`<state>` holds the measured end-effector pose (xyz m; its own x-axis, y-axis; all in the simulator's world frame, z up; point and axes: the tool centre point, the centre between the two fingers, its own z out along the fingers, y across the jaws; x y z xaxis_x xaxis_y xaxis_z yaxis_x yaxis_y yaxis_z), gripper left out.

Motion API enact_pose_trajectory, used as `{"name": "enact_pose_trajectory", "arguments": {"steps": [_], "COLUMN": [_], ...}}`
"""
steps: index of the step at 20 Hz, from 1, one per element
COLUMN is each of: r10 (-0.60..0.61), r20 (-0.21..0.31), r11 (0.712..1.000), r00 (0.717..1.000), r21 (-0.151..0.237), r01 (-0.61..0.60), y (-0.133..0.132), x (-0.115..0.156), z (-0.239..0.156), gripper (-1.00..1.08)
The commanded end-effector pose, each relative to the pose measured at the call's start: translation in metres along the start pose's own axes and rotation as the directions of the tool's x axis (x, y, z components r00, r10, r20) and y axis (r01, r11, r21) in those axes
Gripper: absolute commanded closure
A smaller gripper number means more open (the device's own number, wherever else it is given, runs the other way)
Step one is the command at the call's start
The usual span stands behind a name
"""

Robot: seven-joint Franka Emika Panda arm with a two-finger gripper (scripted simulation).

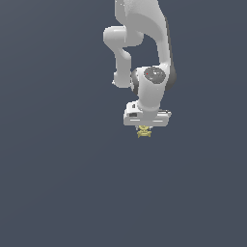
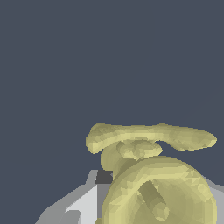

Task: Pick up the object and move it to a goal position.

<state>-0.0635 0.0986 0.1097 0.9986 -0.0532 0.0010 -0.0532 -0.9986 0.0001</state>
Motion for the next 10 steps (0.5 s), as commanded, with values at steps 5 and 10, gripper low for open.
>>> {"name": "enact_pose_trajectory", "arguments": {"steps": [5, 10], "r10": [0.000, 0.000], "r20": [0.000, 0.001], "r11": [1.000, 1.000], "r00": [1.000, 1.000], "r21": [0.000, 0.000], "r01": [0.000, 0.000], "y": [-0.017, -0.022], "x": [-0.008, -0.009], "z": [-0.032, -0.039], "gripper": [1.08, 1.08]}}
